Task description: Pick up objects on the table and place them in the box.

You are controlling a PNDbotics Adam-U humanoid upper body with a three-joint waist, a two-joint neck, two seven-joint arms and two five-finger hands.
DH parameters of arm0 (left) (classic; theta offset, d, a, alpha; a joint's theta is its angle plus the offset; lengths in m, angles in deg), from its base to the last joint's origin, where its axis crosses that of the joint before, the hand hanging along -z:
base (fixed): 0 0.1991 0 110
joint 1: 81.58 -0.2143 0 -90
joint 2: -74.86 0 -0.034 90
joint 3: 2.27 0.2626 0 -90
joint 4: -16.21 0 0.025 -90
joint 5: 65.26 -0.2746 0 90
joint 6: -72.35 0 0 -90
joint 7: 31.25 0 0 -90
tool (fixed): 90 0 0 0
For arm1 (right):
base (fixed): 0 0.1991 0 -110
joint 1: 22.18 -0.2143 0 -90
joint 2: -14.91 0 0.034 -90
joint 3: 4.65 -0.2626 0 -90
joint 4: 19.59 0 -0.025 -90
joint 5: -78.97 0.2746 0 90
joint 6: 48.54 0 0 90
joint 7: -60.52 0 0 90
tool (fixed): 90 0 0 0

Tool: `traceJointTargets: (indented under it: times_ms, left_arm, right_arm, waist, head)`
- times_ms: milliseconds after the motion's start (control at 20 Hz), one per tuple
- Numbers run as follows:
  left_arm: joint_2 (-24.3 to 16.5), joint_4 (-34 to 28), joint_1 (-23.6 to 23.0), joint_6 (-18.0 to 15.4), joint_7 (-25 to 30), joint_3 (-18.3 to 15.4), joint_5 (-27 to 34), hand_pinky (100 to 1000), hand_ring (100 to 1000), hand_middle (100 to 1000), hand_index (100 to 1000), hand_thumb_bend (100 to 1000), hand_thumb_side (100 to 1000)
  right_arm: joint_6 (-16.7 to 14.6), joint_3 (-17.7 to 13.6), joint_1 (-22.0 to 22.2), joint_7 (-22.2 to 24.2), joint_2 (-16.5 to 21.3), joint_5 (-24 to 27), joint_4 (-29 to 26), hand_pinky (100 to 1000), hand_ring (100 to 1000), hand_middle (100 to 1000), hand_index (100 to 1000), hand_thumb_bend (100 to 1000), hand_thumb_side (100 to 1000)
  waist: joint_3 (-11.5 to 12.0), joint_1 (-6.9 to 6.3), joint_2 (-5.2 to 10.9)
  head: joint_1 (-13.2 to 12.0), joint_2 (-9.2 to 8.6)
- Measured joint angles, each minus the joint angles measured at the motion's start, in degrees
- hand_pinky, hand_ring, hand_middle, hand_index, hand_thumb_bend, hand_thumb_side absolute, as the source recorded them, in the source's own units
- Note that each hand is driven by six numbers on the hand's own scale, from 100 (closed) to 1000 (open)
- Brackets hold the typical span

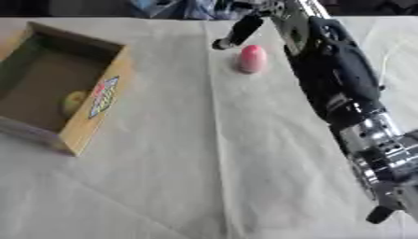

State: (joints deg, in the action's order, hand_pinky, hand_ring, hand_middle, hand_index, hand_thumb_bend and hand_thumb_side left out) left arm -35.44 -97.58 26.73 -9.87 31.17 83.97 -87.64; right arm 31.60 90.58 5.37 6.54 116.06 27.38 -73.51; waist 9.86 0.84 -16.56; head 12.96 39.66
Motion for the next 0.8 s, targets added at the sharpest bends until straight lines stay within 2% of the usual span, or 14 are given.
traceJointTargets:
  times_ms: [350, 550, 800]
  left_arm:
    - [0.0, 0.0, -0.1, 0.1, 0.1, 0.0, -0.3, 696, 815, 1000, 781, 377, 1000]
    - [0.0, 0.0, -0.1, 0.1, 0.4, 0.0, -0.4, 695, 812, 1000, 776, 376, 1000]
    - [0.0, 0.0, -0.1, 0.1, 0.5, 0.0, -0.4, 693, 810, 1000, 774, 375, 1000]
  right_arm:
    - [-0.6, -0.3, 0.3, 2.4, 1.4, 0.3, 0.6, 902, 890, 863, 914, 489, 431]
    - [-1.7, -0.3, 0.5, 3.8, 2.2, 0.2, 0.6, 901, 890, 866, 909, 492, 501]
    - [-3.1, -0.3, 0.7, 5.1, 3.3, 0.0, 0.6, 904, 890, 868, 915, 524, 490]
  waist:
    - [-0.2, 0.34, 0.0]
    - [-0.3, 0.46, 0.01]
    - [-0.3, 0.65, 0.03]
  head:
    - [-0.6, 0.0]
    - [-0.7, 0.0]
    - [-1.1, 0.02]
